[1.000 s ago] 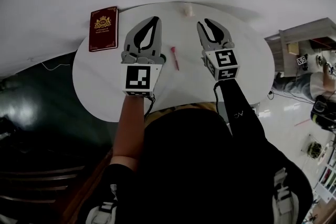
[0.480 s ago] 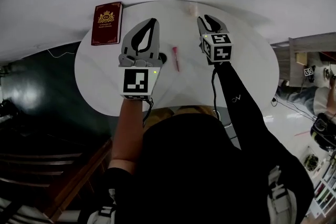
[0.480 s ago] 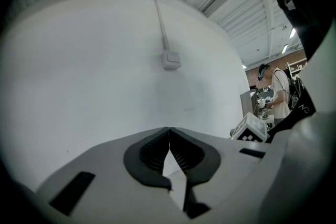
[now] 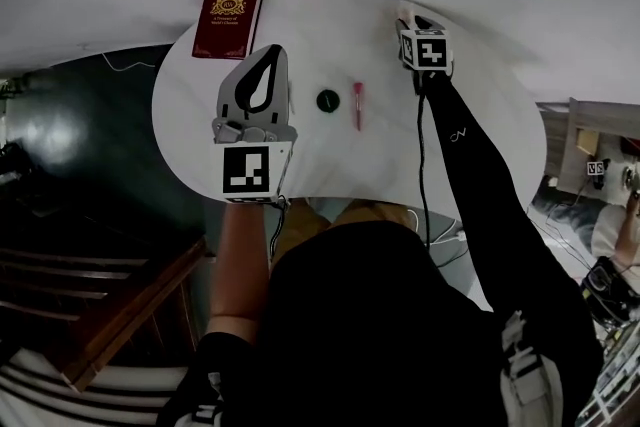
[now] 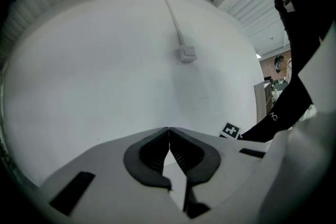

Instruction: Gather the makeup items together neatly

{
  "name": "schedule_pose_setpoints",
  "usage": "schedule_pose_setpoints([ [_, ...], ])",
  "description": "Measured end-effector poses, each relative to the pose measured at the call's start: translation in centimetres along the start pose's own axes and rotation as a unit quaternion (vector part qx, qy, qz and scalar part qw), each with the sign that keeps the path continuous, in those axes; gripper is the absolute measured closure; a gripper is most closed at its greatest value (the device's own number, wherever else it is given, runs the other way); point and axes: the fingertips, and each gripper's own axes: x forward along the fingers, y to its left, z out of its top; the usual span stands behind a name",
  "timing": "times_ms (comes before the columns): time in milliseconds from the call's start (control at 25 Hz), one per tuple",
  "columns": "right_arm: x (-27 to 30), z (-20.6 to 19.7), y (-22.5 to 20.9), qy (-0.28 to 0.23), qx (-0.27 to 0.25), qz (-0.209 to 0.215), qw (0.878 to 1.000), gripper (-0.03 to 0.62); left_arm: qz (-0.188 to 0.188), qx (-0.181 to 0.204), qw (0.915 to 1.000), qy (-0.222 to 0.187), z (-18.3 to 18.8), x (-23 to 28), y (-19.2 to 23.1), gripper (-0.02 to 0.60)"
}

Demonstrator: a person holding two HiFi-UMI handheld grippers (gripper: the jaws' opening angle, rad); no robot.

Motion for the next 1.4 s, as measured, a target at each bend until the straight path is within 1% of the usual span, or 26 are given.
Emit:
schedule_pose_setpoints([
  [120, 1.7, -1.6, -1.1, 0.035, 0.008, -0.019, 0.999, 0.437, 0.018, 0.001, 0.9997, 0.015, -1.1, -1.2, 1.3, 0.571],
  [200, 2.5, -2.1, -1.4, 0.041, 0.022, -0.014, 0.999, 0.446, 0.028, 0.002, 0.9994, 0.022, -1.7, -1.9, 2.0, 0.572],
  [240, 2.6, -2.2, -1.4, 0.039, 0.024, -0.007, 0.999, 0.472, 0.032, 0.003, 0.9992, 0.026, -1.9, -2.2, 2.3, 0.571],
  [320, 2.1, -2.0, -1.1, 0.029, 0.008, -0.001, 1.000, 0.500, 0.038, -0.001, 0.9988, 0.031, -2.4, -2.9, 2.6, 0.571],
  [400, 0.8, -1.2, -0.5, 0.009, -0.024, -0.001, 1.000, 0.502, 0.039, -0.004, 0.9988, 0.031, -2.6, -3.3, 2.7, 0.571],
  [480, -1.0, 0.0, 0.5, -0.020, -0.037, 0.004, 0.999, 0.502, 0.034, -0.007, 0.9991, 0.026, -2.6, -3.4, 2.6, 0.571],
  [600, -5.3, 1.8, 2.5, -0.067, -0.028, 0.003, 0.997, 0.502, 0.013, -0.005, 0.9996, 0.024, -2.2, -3.3, 2.2, 0.571],
  [800, -14.3, 4.6, 5.6, -0.149, -0.004, -0.020, 0.989, 0.502, -0.053, 0.008, 0.9983, -0.020, 0.4, -2.3, 1.1, 0.572],
  [920, -19.5, 5.4, 8.1, -0.188, -0.002, -0.029, 0.982, 0.502, -0.081, 0.008, 0.9959, -0.039, 1.7, -2.1, 0.5, 0.571],
  [1040, -23.6, 5.7, 10.3, -0.216, -0.007, -0.042, 0.975, 0.502, -0.097, 0.010, 0.9941, -0.048, 2.2, -2.1, 0.1, 0.571],
  [1200, -27.8, 6.1, 12.1, -0.244, 0.000, -0.058, 0.968, 0.502, -0.126, 0.013, 0.9900, -0.062, 3.0, -2.1, -1.2, 0.572],
  [1320, -30.2, 6.9, 13.0, -0.269, -0.002, -0.068, 0.961, 0.502, -0.143, 0.017, 0.9870, -0.072, 3.5, -2.2, -2.0, 0.571],
  [1400, -30.8, 6.7, 13.5, -0.271, -0.005, -0.075, 0.960, 0.502, -0.152, 0.017, 0.9857, -0.072, 3.4, -2.5, -2.2, 0.572],
])
